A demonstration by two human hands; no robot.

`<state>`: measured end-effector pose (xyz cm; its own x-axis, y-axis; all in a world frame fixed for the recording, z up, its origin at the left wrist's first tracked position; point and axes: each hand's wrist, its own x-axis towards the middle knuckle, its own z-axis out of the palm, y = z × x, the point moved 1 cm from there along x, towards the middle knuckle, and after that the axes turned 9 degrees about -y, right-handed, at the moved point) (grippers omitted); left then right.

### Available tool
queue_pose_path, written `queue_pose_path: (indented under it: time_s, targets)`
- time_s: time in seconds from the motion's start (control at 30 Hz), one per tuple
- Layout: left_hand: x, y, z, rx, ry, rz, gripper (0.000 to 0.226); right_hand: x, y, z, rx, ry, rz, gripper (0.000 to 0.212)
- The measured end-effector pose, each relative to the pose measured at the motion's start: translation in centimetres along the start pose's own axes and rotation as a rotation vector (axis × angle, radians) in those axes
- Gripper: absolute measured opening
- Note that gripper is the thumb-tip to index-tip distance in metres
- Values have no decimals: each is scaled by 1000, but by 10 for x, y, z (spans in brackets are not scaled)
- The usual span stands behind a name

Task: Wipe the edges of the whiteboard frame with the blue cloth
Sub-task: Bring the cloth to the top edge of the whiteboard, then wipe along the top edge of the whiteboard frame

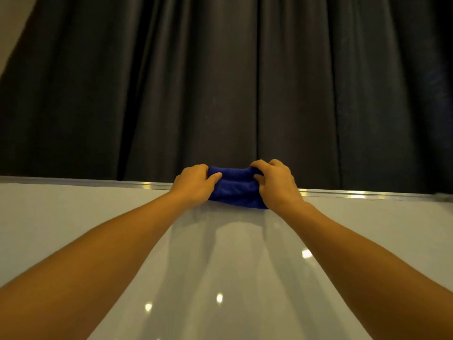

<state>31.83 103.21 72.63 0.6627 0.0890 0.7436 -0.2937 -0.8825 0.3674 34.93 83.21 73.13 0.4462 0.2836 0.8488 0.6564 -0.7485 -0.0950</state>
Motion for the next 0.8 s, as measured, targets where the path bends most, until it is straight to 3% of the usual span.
queue_pose_path:
  time_s: [0.17, 0.27, 0.33, 0.4, 0.47, 0.6, 0.7, 0.8]
  targets:
    - [7, -15, 21, 143, 28, 33, 43, 0, -3, 19, -189, 24, 25, 29]
    - [14, -16, 30, 175, 50, 18, 45, -1, -15, 30, -550, 89, 101, 44]
    - [19, -16, 32, 159, 68, -19, 42, -6, -32, 42, -566, 118, -22, 54]
    - [24, -17, 34, 148, 93, -29, 37, -10, -43, 64, -425, -34, -162, 63]
    - [25, -18, 36, 130, 117, -7, 35, -16, -41, 82, -374, -224, -168, 76]
    - [23, -23, 39, 52, 134, 44, 36, -31, 4, 70, -540, -224, -202, 96]
    - [14, -29, 47, 207, 107, 152, 46, -43, 55, 37, -566, -171, -66, 101]
    - [-1, -32, 67, 385, 70, 234, 70, -52, 75, 25, -529, -153, 125, 104]
